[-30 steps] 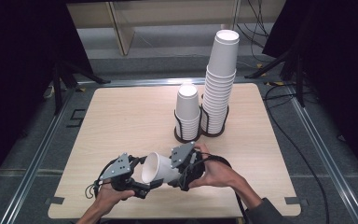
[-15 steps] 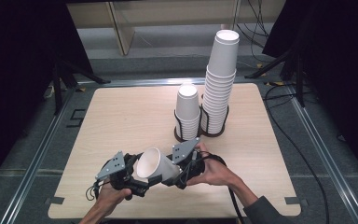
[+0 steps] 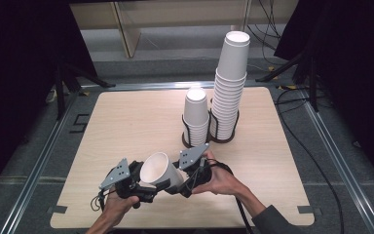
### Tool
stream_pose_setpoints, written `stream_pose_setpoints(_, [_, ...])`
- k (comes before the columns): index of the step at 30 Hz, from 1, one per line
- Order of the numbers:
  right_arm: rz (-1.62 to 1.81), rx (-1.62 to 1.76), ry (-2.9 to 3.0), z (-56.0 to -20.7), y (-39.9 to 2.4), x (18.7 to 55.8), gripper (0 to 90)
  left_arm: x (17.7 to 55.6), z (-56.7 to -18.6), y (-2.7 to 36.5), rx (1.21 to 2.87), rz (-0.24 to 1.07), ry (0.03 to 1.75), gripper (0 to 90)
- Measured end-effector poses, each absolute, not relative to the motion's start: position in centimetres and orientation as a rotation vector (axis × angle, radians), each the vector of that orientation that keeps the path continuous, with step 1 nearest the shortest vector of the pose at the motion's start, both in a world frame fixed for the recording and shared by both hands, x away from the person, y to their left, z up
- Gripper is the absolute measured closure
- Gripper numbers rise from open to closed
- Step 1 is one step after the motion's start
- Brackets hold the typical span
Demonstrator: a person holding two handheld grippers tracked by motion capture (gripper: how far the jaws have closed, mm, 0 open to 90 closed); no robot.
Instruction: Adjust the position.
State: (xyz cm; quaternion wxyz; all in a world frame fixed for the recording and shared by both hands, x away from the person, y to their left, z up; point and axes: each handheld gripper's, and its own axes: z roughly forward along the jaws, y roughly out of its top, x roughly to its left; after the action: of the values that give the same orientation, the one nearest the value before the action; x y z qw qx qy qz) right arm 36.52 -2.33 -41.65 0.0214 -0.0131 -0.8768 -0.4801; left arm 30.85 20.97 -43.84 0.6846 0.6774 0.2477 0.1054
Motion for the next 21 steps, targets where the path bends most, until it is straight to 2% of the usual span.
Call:
stream_pose_setpoints(8, [-1.489, -0.077, -2.7, -41.9, -2.3, 36.5, 21.8, 30.7, -43.6, 21.0, 1.533, 0.255, 0.559, 14.8])
stream_pose_setpoints(11, [-1.464, -0.148, -2.721, -42.1, -2.6, 36.8, 17.4, 30.9, -43.5, 21.3, 1.541, 0.284, 0.581, 15.2])
stream_pose_setpoints(21, [-1.457, -0.369, -2.789, -42.1, -5.7, 37.2, 17.6, 32.0, -43.1, 22.9, 1.586, 0.43, 0.687, 15.1])
